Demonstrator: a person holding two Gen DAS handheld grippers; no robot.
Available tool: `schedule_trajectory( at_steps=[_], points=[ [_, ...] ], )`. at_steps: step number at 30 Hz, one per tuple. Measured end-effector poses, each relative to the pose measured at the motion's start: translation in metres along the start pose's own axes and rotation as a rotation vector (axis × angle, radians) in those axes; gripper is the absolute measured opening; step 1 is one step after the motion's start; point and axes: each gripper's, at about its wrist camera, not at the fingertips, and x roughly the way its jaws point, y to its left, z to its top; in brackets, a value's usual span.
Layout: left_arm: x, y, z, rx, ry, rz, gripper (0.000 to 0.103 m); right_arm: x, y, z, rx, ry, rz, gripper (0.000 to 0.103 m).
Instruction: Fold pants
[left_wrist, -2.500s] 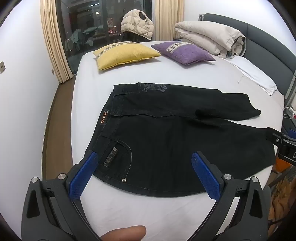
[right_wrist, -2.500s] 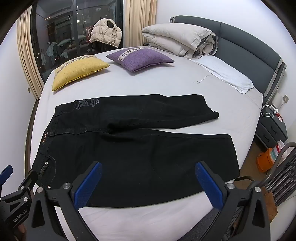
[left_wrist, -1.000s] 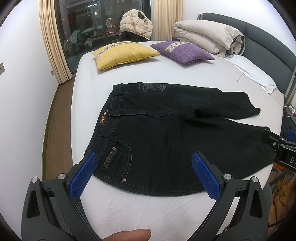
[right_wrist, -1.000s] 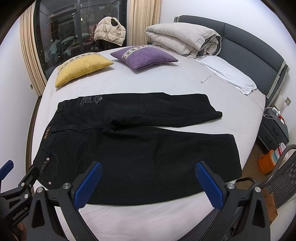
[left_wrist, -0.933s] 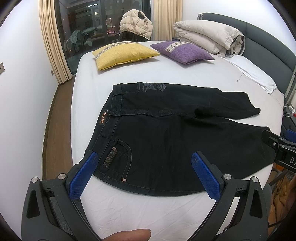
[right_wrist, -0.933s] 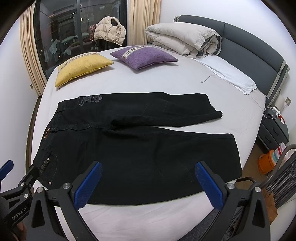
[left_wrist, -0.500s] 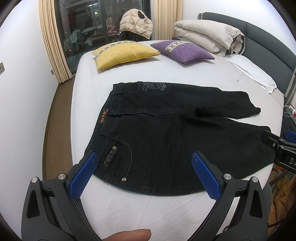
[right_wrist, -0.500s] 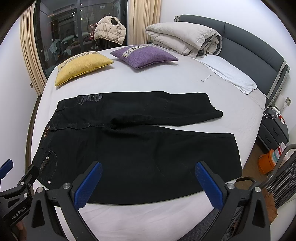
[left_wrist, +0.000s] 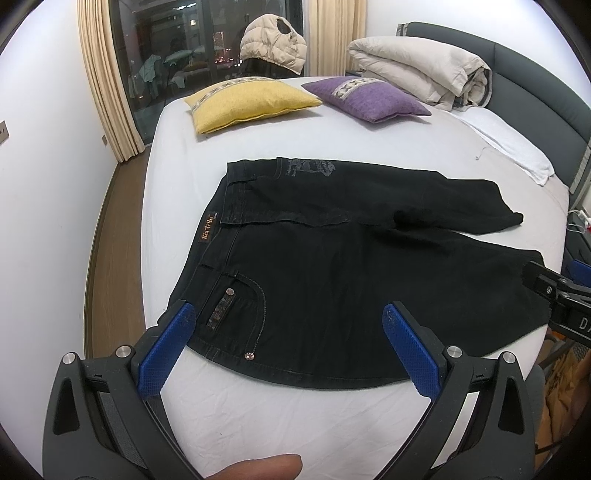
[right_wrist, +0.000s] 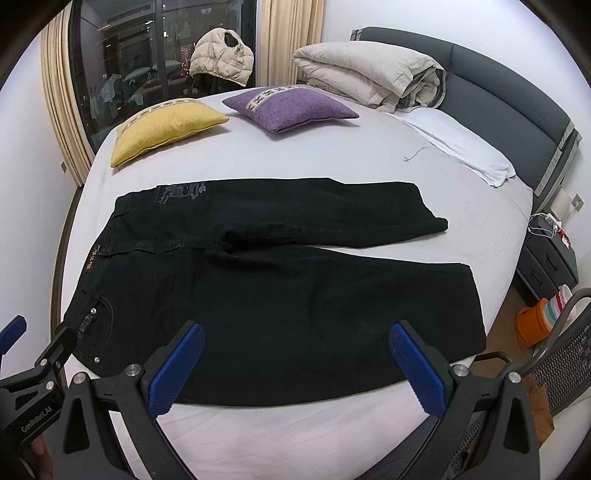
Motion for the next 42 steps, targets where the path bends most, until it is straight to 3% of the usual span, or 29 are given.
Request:
schedule_trajectory(
  at_steps=[10, 14, 18, 19, 22, 26, 31, 33, 35, 42],
  points=[
    [0.032, 0.013, 0.012, 0.0, 0.038, 0.002, 0.103, 0.026, 0.004, 0.008, -0.029, 0.035, 0.015, 0.103],
    [0.061, 0.025, 0.036, 0.037, 0.034, -0.017, 0.103, 0.039, 0.003, 0.02, -0.066, 0.014, 0.085, 0.103],
    [0.105, 0.048, 0.08, 0.078, 0.058, -0.16, 0.103, 0.058, -0.002, 0.043, -0.128, -0.046, 0.202, 0.103],
    [0.119, 0.053, 0.095, 0.095, 0.066, -0.178, 0.103, 0.065, -0.004, 0.05, -0.142, -0.055, 0.225, 0.103],
    [0.165, 0.059, 0.137, 0.22, 0.117, -0.127, 0.103, 0.088, -0.011, 0.074, -0.176, -0.085, 0.299, 0.103],
    [0.224, 0.072, 0.196, 0.324, 0.131, -0.127, 0.103, 0.125, -0.022, 0.105, -0.205, -0.082, 0.45, 0.103],
    [0.307, 0.078, 0.253, 0.419, 0.243, -0.221, 0.103, 0.164, -0.025, 0.13, -0.241, -0.073, 0.535, 0.098],
    [0.332, 0.073, 0.265, 0.472, 0.267, -0.23, 0.103, 0.18, -0.025, 0.136, -0.267, -0.06, 0.559, 0.093],
    [0.354, 0.064, 0.271, 0.529, 0.308, -0.25, 0.096, 0.194, -0.023, 0.141, -0.296, -0.052, 0.579, 0.09],
    [0.409, 0.045, 0.27, 0.651, 0.446, -0.329, 0.084, 0.225, -0.012, 0.153, -0.376, -0.02, 0.654, 0.083]
  ],
)
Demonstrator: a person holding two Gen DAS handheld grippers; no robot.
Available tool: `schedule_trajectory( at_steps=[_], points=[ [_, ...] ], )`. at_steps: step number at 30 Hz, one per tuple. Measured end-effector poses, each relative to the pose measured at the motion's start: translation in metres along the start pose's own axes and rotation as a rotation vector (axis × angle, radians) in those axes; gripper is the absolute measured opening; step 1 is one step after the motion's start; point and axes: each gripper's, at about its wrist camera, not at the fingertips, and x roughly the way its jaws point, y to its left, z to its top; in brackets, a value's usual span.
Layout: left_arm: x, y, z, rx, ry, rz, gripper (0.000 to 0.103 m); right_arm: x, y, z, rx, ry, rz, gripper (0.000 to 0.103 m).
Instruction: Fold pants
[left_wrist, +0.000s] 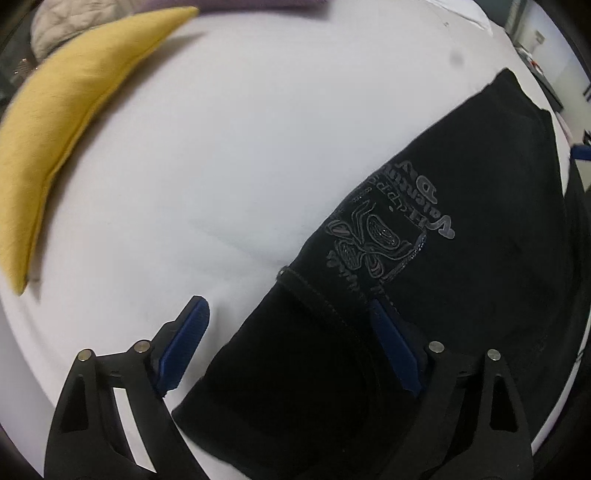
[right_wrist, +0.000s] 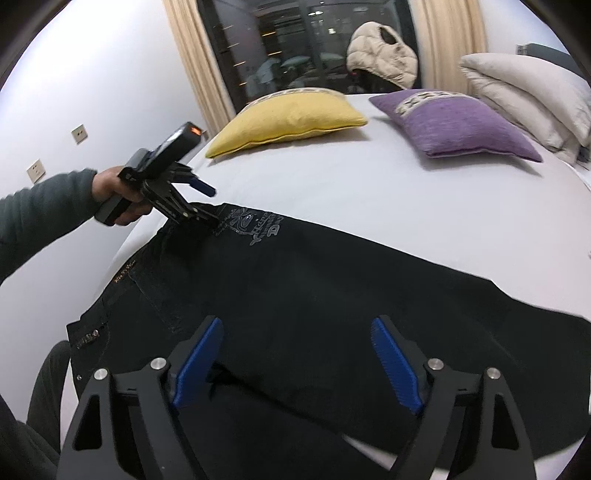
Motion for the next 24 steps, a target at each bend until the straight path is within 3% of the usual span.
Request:
schedule_trajectory(
  at_steps=[1, 3, 8, 10, 12, 16, 24],
  points=[
    [0.004, 0.004, 0.003, -0.006, 0.007, -0.025, 0.076, 0.003, 0.0, 0.003, -0.011, 0.004, 0.008, 0.08],
    [0.012, 0.009, 0.012, -0.02, 0.016, -0.066, 0.07, 0.009, -0.003, 0.008, -0.028, 0.013, 0.021, 0.079],
    [0.026, 0.015, 0.023, -0.011, 0.029, -0.101, 0.046, 0.021, -0.011, 0.024, -0.039, 0.025, 0.044, 0.076],
    [0.027, 0.015, 0.024, -0.015, 0.017, -0.113, 0.021, 0.026, -0.016, 0.03, -0.035, 0.031, 0.05, 0.074],
    [0.025, 0.009, 0.019, -0.007, -0.002, -0.1, 0.012, 0.032, -0.019, 0.037, -0.041, 0.037, 0.047, 0.072],
    [0.006, -0.011, 0.004, 0.026, -0.069, -0.033, 0.006, 0.049, -0.023, 0.054, -0.074, 0.063, 0.04, 0.065],
    [-0.025, -0.033, -0.01, 0.056, -0.207, 0.05, 0.006, 0.096, -0.022, 0.084, -0.221, 0.17, 0.018, 0.064]
  ],
)
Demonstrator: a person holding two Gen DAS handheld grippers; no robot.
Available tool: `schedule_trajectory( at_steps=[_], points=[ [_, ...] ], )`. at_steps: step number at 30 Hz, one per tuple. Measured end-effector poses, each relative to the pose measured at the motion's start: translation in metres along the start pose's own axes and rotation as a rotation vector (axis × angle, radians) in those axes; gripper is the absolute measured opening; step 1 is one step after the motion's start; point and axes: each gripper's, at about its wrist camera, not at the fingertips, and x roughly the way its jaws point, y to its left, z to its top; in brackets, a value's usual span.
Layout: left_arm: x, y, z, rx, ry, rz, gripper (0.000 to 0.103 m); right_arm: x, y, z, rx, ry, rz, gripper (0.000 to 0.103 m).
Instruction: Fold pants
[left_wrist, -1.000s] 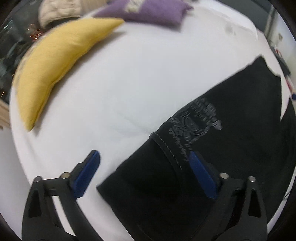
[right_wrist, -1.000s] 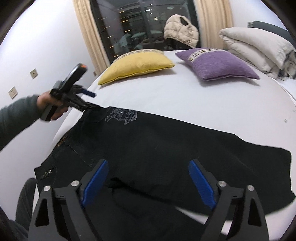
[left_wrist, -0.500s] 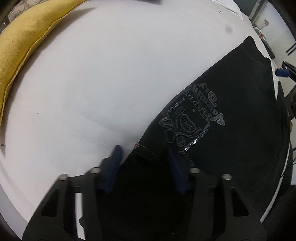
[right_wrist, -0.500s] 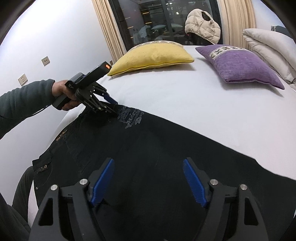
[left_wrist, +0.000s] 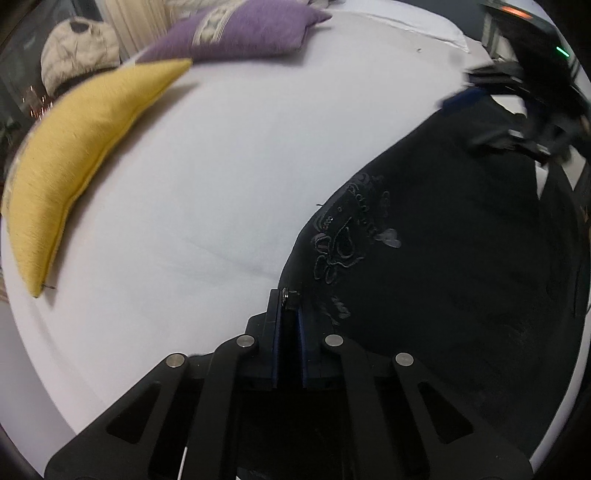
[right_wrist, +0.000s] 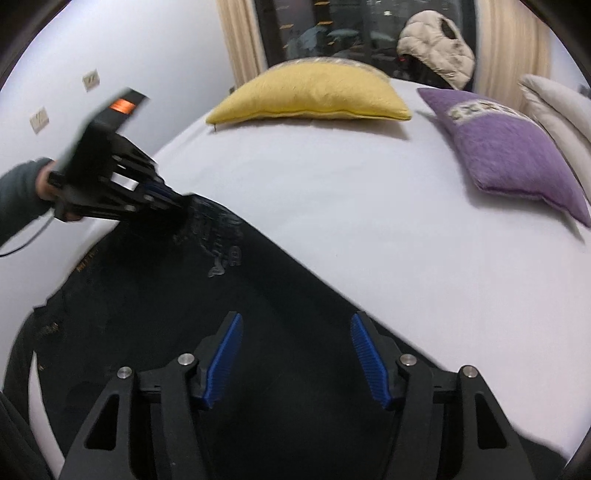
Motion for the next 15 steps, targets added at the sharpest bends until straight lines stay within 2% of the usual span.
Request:
schedule_trajectory(
  at_steps=[5, 10, 12, 14, 15],
  points=[
    [-0.02, -0.001, -0.014, 0.034, -0.067, 0.022, 0.006, 0.021, -0.004, 0.02, -0.064, 0.048, 0.001, 0.063],
    [-0.041, -0.009, -0.022, 0.053, -0.092, 0.028, 0.006, 0.043, -0.004, 0.027, -0.117, 0.123, 0.013, 0.059],
    [-0.053, -0.016, -0.033, 0.055, -0.1, 0.023, 0.006, 0.05, -0.006, 0.027, -0.125, 0.154, 0.013, 0.054],
    [-0.059, -0.023, -0.036, 0.057, -0.1, 0.016, 0.006, 0.055, -0.006, 0.025, -0.122, 0.178, 0.029, 0.036],
    [-0.064, -0.031, -0.043, 0.057, -0.1, 0.017, 0.006, 0.057, -0.006, 0.025, -0.126, 0.186, 0.031, 0.032]
  ],
)
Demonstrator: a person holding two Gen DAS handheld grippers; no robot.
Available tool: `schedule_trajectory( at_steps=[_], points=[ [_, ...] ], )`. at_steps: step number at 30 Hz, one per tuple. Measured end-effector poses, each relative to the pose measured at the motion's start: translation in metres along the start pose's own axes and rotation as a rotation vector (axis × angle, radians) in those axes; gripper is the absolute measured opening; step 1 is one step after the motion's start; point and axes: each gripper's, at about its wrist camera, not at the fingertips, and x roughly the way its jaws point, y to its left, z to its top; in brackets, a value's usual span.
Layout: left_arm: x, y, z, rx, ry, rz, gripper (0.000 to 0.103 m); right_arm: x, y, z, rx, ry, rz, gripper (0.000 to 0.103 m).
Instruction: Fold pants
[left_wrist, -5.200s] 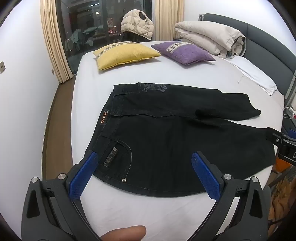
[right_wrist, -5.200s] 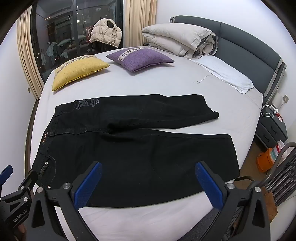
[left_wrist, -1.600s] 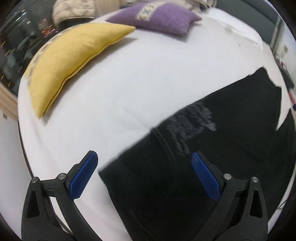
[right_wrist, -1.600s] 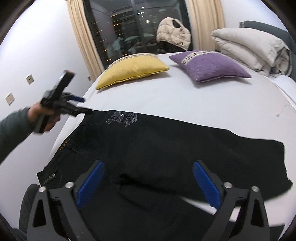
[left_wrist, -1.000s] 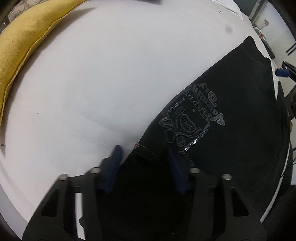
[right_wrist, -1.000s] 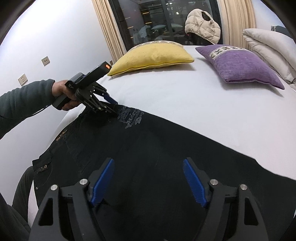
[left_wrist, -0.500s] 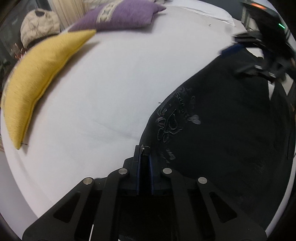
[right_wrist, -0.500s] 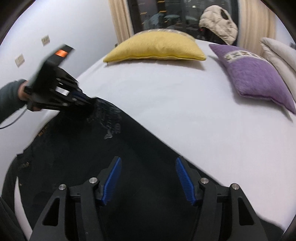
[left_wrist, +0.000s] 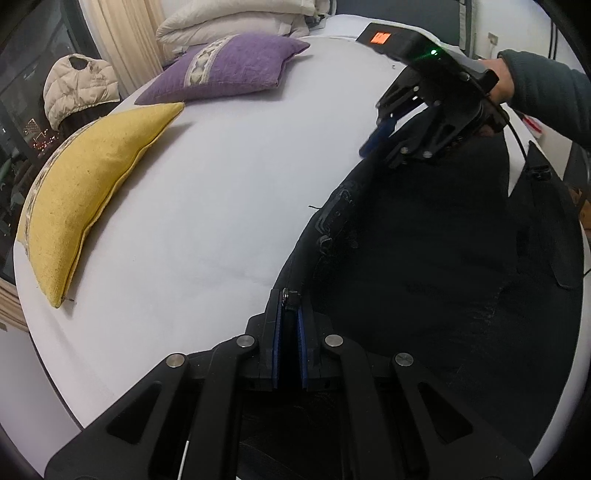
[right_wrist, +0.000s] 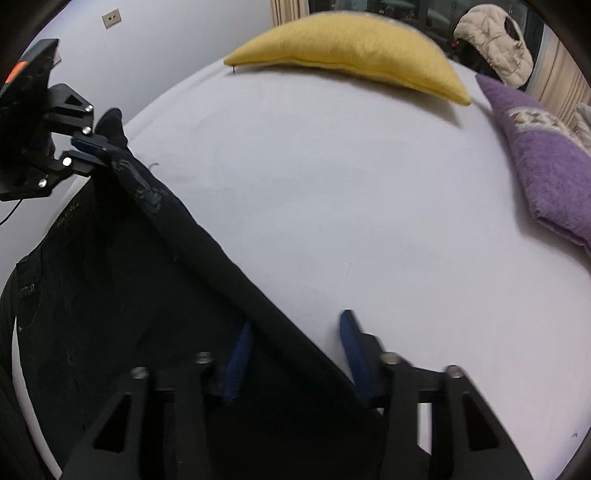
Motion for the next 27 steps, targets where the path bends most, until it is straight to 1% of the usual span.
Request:
schedule_trajectory(
  at_steps=[2, 3, 7, 9, 14, 16, 19, 21, 27],
  points=[
    [0.002, -0.001, -0.001, -0.004, 0.003, -0.001, 0.006, 0.0, 0.004, 0.0, -0.013, 0.009, -0.002, 0.013],
    [0.001, -0.002, -0.001, -0.005, 0.003, 0.001, 0.006, -0.001, 0.006, 0.0, -0.017, 0.007, -0.005, 0.012],
    [-0.007, -0.007, -0.003, -0.014, -0.006, 0.003, 0.006, -0.019, 0.013, -0.007, -0.008, -0.035, -0.026, 0.009],
    [-0.015, -0.013, -0.005, -0.014, -0.016, 0.003, 0.006, -0.032, 0.021, -0.013, -0.006, -0.062, -0.052, 0.008],
    [-0.037, -0.032, -0.014, -0.025, -0.03, -0.002, 0.006, -0.056, 0.058, -0.032, -0.037, -0.094, -0.138, 0.006],
    [-0.045, -0.044, -0.023, -0.032, -0.028, -0.011, 0.006, -0.061, 0.076, -0.04, -0.056, -0.092, -0.18, 0.004],
    [-0.053, -0.065, -0.04, -0.043, -0.023, -0.028, 0.006, -0.061, 0.09, -0.049, -0.039, -0.097, -0.213, 0.004],
    [-0.057, -0.08, -0.053, -0.059, -0.019, -0.042, 0.006, -0.063, 0.099, -0.058, -0.003, -0.11, -0.21, 0.004],
    [-0.067, -0.114, -0.084, -0.095, -0.018, -0.087, 0.006, -0.067, 0.124, -0.074, 0.075, -0.117, -0.158, 0.004]
  ],
)
